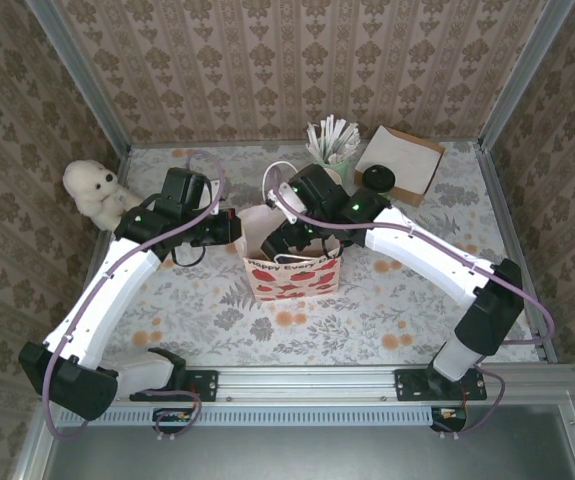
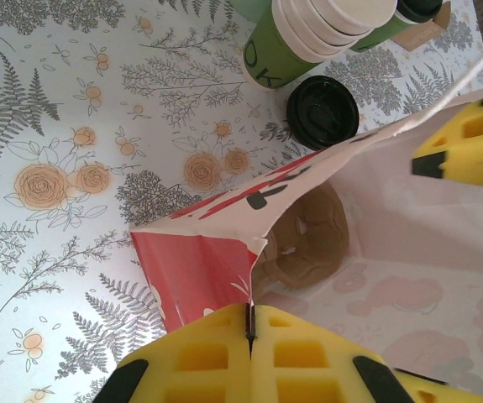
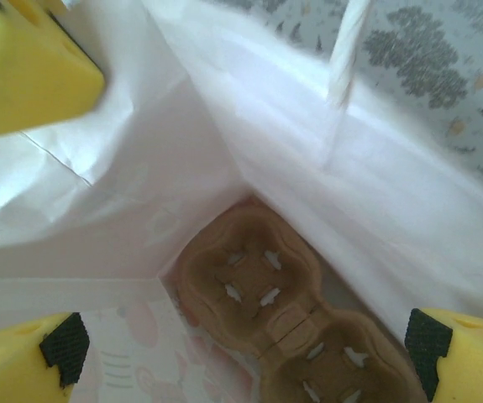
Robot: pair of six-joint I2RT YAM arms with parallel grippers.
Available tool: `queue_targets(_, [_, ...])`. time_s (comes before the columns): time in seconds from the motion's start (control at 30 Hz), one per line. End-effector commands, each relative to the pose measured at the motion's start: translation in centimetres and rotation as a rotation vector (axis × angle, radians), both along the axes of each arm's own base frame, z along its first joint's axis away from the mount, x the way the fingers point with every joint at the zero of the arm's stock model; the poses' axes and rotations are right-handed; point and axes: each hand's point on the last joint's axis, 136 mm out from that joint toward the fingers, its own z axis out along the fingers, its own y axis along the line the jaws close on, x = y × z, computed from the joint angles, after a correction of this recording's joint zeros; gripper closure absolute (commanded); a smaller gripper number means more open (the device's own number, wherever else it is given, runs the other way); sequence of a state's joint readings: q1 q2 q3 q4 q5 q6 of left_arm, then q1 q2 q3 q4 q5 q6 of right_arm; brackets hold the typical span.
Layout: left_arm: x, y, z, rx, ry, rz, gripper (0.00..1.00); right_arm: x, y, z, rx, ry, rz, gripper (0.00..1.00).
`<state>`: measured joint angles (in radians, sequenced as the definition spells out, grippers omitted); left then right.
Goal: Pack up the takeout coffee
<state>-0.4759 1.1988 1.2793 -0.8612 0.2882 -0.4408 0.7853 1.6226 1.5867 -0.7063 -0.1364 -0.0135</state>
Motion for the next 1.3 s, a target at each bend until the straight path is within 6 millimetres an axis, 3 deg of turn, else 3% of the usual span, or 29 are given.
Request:
queue_targets(0.0, [0.4, 0.1, 0.7, 0.007, -0.026, -0.017, 1.0, 0.7, -1.3, 4.5, 0.048, -0.106, -0.072, 0.0])
queue_targets(0.23, [0.5, 0.2, 1.1, 0.011, -0.032, -0.021, 1.0, 2.0, -5.1, 10.1, 0.139, -0.323, -0.249, 0.0])
queue_targets(0.27, [0.5, 0.2, 1.1, 0.012, -0.032, -0.021, 1.0, 1.3, -5.5, 11.3, 0.178, -0.354, -0.22, 0.0])
queue_targets(0.4, [0.5, 0.1, 1.1, 0.012, -0.035, -0.032, 1.0, 0.8, -7.3, 12.1, 0.228, -0.391, -0.218, 0.0])
queue_targets(0.5, [0.5, -0.1, 1.3, 0.01, -0.039, -0.044, 1.0, 0.7, -8.5, 10.4, 0.153, -0.363, -0.142, 0.01])
queue_targets(0.63, [0.6, -0.4, 1.4, 0.004, -0.042, -0.06, 1.0, 1.0, -9.3, 6.7, 0.046, -0.226, -0.036, 0.0])
queue_targets(0.83, [1.2, 0.3, 1.5, 0.007, -0.038, -0.043, 1.0, 4.5, -8.5, 5.0, -0.056, -0.22, 0.03, 0.07])
queue_targets(1.0, [1.3, 0.2, 1.7, 0.003, -0.043, -0.046, 1.0, 3.6, -6.2, 3.5, -0.013, -0.115, 0.226, 0.14])
queue_targets(1.07, [1.4, 0.1, 1.9, -0.006, -0.044, -0.05, 1.0, 3.4, -5.3, 3.3, 0.012, -0.074, 0.27, 0.18])
queue_targets(1.2, [1.5, -0.2, 2.2, -0.019, -0.049, -0.072, 1.0, 5.3, -4.9, 2.1, -0.038, -0.094, 0.241, 0.3])
queue_targets(1.27, [1.5, -0.3, 2.5, -0.029, -0.055, -0.086, 1.0, 5.7, -4.7, 1.9, -0.047, -0.101, 0.246, 0.42])
